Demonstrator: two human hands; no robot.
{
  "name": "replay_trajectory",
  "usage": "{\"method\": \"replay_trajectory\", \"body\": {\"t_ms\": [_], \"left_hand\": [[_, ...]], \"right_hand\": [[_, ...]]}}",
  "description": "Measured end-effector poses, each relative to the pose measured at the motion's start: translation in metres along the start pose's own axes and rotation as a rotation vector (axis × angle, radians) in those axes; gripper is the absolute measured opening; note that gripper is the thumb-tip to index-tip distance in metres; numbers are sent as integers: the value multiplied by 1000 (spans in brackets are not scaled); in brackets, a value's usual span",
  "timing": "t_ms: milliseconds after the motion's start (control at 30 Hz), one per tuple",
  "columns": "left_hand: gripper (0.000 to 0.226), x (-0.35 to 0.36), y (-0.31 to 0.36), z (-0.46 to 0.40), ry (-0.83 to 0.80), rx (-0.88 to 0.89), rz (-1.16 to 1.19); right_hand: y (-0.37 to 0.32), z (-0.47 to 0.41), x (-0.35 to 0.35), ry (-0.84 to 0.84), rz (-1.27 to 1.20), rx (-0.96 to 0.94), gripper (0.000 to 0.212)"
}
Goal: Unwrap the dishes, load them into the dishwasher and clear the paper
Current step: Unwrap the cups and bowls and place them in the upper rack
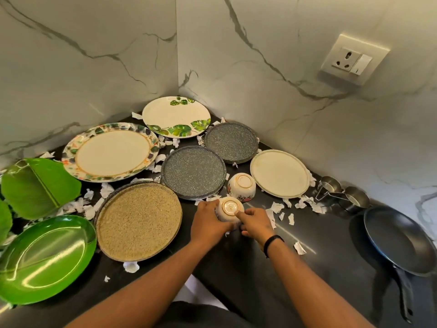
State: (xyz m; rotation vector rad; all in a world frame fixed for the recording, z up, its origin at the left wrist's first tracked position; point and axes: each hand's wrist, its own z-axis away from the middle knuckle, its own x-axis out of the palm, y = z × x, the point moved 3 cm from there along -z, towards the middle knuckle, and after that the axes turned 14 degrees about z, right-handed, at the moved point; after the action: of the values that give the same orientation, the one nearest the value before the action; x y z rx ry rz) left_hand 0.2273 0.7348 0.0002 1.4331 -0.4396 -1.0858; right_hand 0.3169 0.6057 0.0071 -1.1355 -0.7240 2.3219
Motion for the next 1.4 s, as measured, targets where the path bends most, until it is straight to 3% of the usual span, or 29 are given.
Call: {"method": "replay_trajectory", "body": {"t_ms": [133, 333, 533, 733, 967, 1167, 1400], "left_hand": [[97, 0, -5, 2, -55, 32, -121], [80, -6, -3, 0, 21, 110, -30], [83, -6, -6, 9, 70, 128, 44], [82, -7, 26, 9, 140, 275, 141], [70, -4, 75, -7, -37, 404, 347], [51, 20, 83, -14, -127, 274, 561], [49, 82, 102, 6, -376, 164, 566]], "right_hand": [[-2, -3, 3, 33, 64, 16, 12], [-7, 0, 1, 40, 133, -11, 21], [-8, 11, -8, 202, -10, -61, 1], [-16, 14, -17, 297, -353, -53, 32], [-31, 28, -31, 267, -763, -100, 49], [-17, 45, -60, 341, -682, -126, 69], [45, 87, -100, 521, -695, -97, 60]]}}
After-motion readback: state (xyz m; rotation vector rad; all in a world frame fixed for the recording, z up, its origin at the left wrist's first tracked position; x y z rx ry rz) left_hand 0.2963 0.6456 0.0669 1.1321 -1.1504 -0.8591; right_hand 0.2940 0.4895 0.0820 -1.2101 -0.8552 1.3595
